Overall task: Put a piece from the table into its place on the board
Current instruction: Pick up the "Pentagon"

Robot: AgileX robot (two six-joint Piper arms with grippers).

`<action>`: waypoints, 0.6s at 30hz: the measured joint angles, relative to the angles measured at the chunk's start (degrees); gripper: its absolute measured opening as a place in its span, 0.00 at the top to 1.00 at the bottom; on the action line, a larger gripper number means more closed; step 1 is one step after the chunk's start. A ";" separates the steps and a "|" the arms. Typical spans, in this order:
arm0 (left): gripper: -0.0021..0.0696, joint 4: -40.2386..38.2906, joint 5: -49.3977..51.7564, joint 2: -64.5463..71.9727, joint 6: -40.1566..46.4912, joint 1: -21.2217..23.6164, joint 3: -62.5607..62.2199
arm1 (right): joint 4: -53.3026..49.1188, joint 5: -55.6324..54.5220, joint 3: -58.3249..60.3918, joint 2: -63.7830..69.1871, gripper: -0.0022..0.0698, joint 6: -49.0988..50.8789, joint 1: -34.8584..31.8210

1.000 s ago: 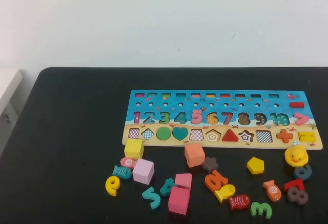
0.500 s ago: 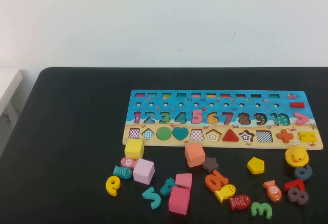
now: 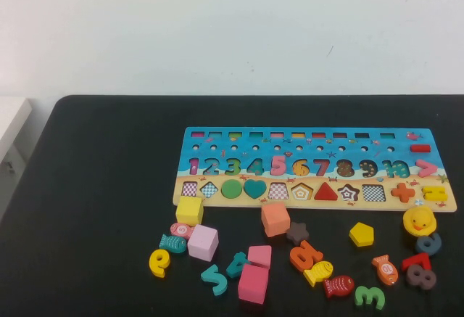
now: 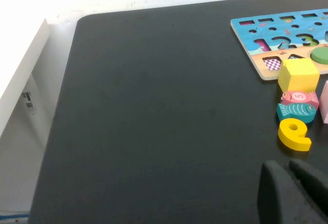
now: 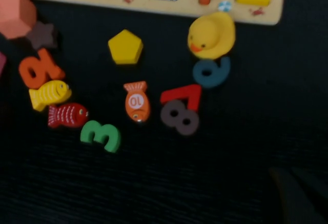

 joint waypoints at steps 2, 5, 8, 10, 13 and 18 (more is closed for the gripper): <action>0.97 0.00 0.00 0.00 0.00 0.00 0.00 | 2.20 -0.14 -0.96 3.44 0.94 -2.14 0.00; 0.97 0.00 0.00 0.00 0.00 0.00 0.00 | 6.13 0.31 -3.26 9.89 0.94 -5.35 0.25; 0.97 0.00 0.00 0.00 0.00 0.00 0.00 | 7.20 -0.04 -5.79 16.85 0.94 -6.25 2.62; 0.97 0.00 0.00 0.00 0.00 0.00 0.00 | 7.43 -0.98 -9.03 22.71 0.87 -6.29 7.10; 0.97 0.00 0.00 0.00 0.00 0.00 0.00 | 7.64 -1.37 -13.24 28.17 0.74 -5.91 12.93; 0.97 0.00 0.00 0.00 0.00 0.00 0.00 | 3.88 -0.97 -21.51 36.84 0.46 0.45 20.07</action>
